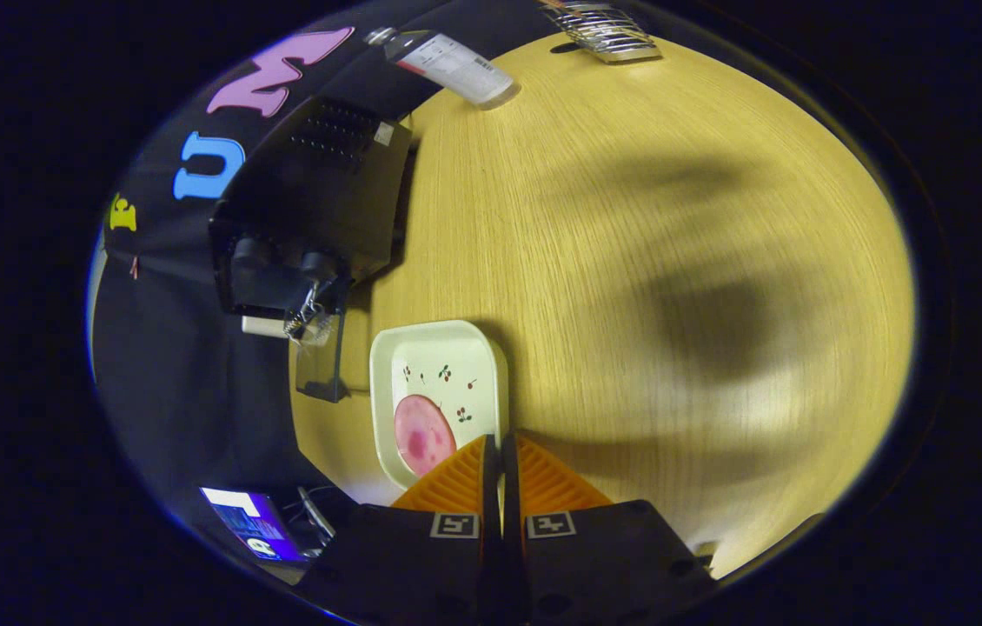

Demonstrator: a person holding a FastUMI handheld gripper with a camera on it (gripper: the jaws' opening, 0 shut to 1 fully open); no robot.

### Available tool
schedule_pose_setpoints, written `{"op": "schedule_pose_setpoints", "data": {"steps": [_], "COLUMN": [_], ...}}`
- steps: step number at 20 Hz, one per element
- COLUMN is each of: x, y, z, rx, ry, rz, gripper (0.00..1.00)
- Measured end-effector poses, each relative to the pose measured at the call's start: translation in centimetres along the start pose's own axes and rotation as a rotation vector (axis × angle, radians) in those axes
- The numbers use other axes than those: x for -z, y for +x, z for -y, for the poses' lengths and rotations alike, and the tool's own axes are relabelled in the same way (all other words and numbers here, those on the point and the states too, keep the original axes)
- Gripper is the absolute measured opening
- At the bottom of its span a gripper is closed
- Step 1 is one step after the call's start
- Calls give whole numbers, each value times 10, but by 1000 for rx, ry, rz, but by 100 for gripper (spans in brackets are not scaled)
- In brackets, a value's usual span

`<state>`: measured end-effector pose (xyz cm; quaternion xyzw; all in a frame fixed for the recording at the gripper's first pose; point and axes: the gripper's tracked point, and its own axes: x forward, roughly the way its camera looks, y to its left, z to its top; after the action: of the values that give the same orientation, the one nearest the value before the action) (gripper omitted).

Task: Open the toaster oven, put the food inside, and close the toaster oven door.

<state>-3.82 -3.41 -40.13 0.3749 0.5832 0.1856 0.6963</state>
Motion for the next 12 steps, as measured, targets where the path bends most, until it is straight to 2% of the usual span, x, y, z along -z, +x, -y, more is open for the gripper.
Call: {"op": "schedule_pose_setpoints", "data": {"steps": [2,4,12], "x": [-6,-10,18], "y": [-1,0,-10], "z": [-8,-14,-70], "rx": [-65,-87,-37], "ry": [55,100,147], "rz": [40,78,142], "gripper": [6,6,6]}}
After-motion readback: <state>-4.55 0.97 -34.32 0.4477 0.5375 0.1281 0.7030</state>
